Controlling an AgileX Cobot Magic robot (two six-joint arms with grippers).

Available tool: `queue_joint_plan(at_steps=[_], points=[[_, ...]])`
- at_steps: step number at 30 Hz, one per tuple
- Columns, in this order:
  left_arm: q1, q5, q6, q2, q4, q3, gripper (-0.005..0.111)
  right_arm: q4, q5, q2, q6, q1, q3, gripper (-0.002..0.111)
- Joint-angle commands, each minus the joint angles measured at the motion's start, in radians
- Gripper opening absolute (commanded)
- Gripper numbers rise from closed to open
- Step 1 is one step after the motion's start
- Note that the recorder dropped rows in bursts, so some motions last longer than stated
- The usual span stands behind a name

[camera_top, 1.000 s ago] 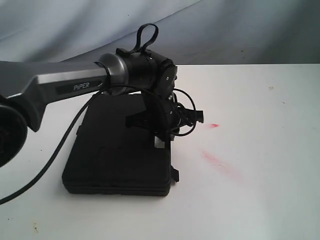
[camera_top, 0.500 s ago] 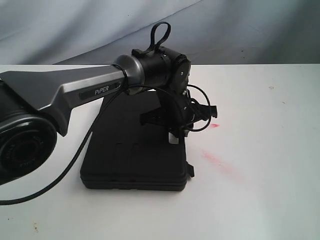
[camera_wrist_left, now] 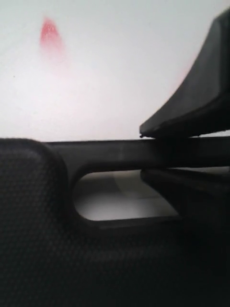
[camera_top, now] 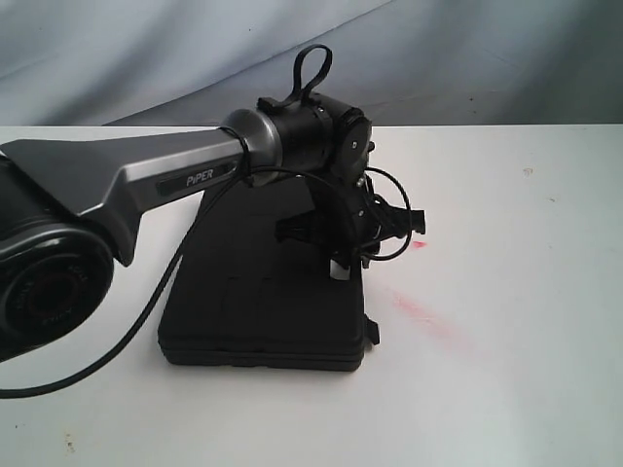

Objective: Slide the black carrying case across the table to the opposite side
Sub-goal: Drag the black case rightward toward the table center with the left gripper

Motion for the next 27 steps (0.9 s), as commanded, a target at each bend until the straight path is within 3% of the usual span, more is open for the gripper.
queue_joint_plan(at_steps=[1, 4, 27], points=[[-0.016, -0.017, 0.017, 0.025, -0.03, -0.002, 0.035, 0.009, -0.002, -0.006, -0.003, -0.006, 0.004, 0.0], [-0.016, -0.012, 0.017, 0.025, -0.03, -0.002, 0.039, 0.009, -0.002, -0.006, -0.003, -0.006, 0.004, 0.0], [-0.011, 0.026, 0.017, -0.054, 0.036, -0.002, 0.039, 0.009, -0.002, -0.006, -0.003, -0.006, 0.004, 0.0]])
